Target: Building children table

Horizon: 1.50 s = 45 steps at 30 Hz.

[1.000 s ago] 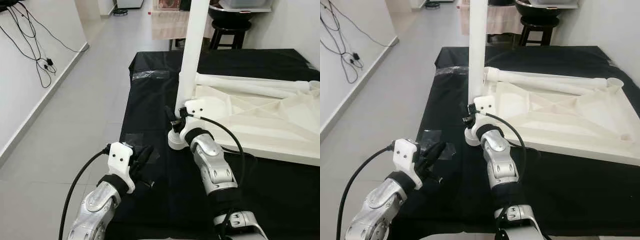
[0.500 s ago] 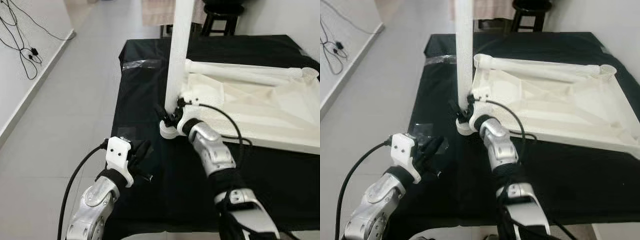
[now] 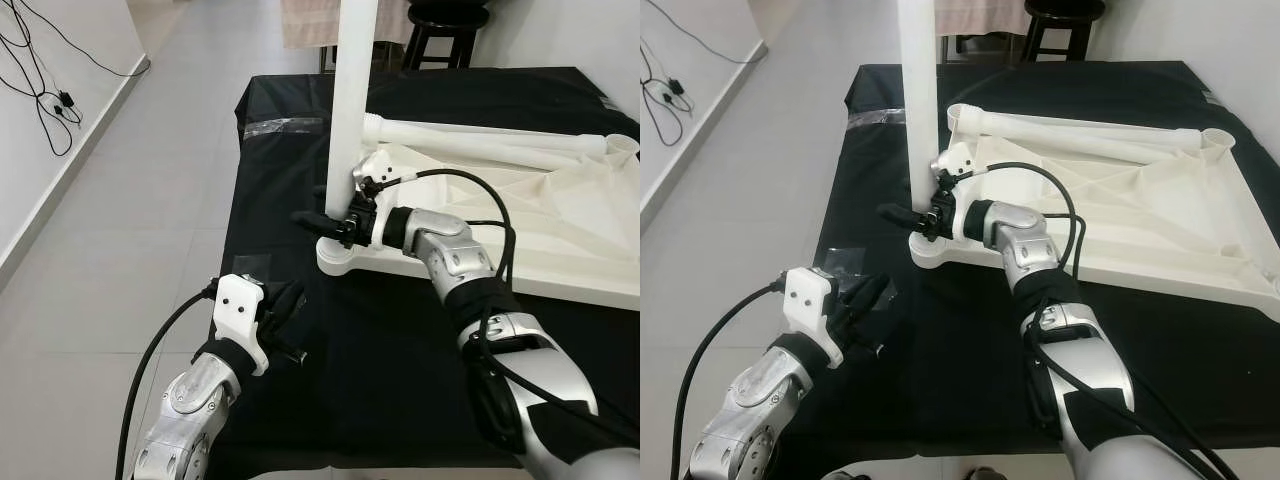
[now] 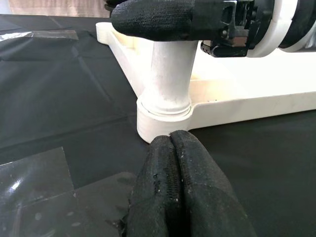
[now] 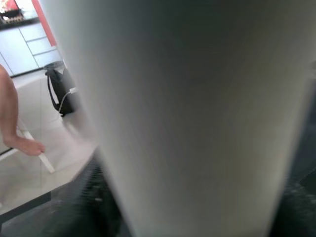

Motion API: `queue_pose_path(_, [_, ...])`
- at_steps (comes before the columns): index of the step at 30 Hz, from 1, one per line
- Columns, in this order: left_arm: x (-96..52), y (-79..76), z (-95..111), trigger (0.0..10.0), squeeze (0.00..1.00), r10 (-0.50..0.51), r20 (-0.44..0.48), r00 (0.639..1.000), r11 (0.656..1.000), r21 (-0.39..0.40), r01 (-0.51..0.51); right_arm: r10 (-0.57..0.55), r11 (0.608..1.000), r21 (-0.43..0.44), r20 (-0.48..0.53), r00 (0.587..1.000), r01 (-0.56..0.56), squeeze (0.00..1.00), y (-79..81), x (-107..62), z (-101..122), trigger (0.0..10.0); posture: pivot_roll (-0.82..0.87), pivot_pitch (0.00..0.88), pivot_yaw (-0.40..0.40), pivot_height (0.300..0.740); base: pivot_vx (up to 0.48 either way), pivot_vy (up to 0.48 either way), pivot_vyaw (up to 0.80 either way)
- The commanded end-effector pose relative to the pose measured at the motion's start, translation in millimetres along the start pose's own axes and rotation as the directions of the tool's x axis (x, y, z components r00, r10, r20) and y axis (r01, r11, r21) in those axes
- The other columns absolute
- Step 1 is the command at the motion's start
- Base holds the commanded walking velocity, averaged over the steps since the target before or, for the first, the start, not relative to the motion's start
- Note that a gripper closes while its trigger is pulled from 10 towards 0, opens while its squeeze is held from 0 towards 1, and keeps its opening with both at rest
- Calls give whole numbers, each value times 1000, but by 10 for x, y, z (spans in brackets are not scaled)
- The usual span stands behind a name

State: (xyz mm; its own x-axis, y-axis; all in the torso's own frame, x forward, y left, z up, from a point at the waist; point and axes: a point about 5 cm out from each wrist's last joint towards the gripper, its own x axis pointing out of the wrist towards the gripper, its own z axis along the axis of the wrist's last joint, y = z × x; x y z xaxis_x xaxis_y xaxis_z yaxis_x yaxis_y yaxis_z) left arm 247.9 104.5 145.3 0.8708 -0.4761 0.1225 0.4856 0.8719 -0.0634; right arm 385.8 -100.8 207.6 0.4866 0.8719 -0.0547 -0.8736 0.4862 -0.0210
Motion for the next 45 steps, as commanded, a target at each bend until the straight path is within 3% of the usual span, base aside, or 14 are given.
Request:
queue_pose_path(1, [-27,-9,-31,10000,0,3,-15,1000,1000,-2,-3,37,998,52,-46,998,-34,0,46,17,-157,0,46,146,-18,740,0,0,0])
queue_pose_path(17, [-55,1,-11,10000,0,0,-19,1000,1000,1,0,-189,979,73,-2,982,189,0,-94,-180,-307,0,41,168,1,740,0,0,0])
queue_pose_path(18, [-59,20,-3,10000,0,-2,-21,1000,1000,2,2,-585,801,109,-59,809,588,0,-41,-222,-577,0,40,174,14,740,0,0,0])
queue_pose_path(20, [-59,20,-3,10000,0,-2,-21,1000,1000,2,2,-585,801,109,-59,809,588,0,-41,-222,-577,0,40,174,14,740,0,0,0])
queue_pose_path(22, [-57,37,-3,10000,0,-8,-26,1000,1000,6,8,-731,667,128,-80,678,734,0,228,-203,-753,0,46,172,29,740,0,0,0])
queue_pose_path(28, [-43,56,-15,10000,0,-17,-34,999,1000,12,18,-691,713,109,-59,720,693,0,327,41,-723,0,48,162,22,740,0,0,0])
queue_pose_path(29, [-42,57,-16,10000,0,-16,-34,999,1000,14,16,-692,712,99,-66,719,695,0,301,60,-706,1176,50,162,21,740,0,0,0])
queue_pose_path(30, [-43,59,-14,10000,0,-11,-33,999,1000,16,12,-694,711,88,-76,716,698,0,278,75,-694,8157,51,162,21,740,0,0,0])
queue_pose_path(31, [-45,64,-13,10000,0,-4,-31,1000,1000,17,5,-686,720,85,-66,725,689,0,261,97,-659,10000,51,162,21,740,0,0,0])
queue_pose_path(34, [-48,70,-10,10000,0,5,-31,1000,1000,18,-4,-674,732,94,-47,737,675,0,288,125,-579,10000,59,161,18,740,0,0,0])
queue_pose_path(35, [-46,69,-9,10000,0,6,-31,999,1000,19,-5,-625,774,116,-18,781,622,1000,321,168,-458,10000,60,160,16,740,0,0,0])
queue_pose_path(39, [-44,67,-8,10000,0,5,-31,1000,1000,19,-5,-562,822,129,19,827,555,1000,321,217,-351,10000,60,160,16,740,0,0,0])
queue_pose_path(40, [-41,65,-9,10000,0,3,-32,999,1000,18,-2,-471,880,105,58,880,463,71,299,244,-248,10000,60,157,18,740,0,0,0])
queue_pose_path(45, [-31,49,-10,10000,0,-3,-32,999,1000,17,4,-163,984,-59,71,984,167,0,198,224,-19,10000,77,156,4,740,0,0,0])
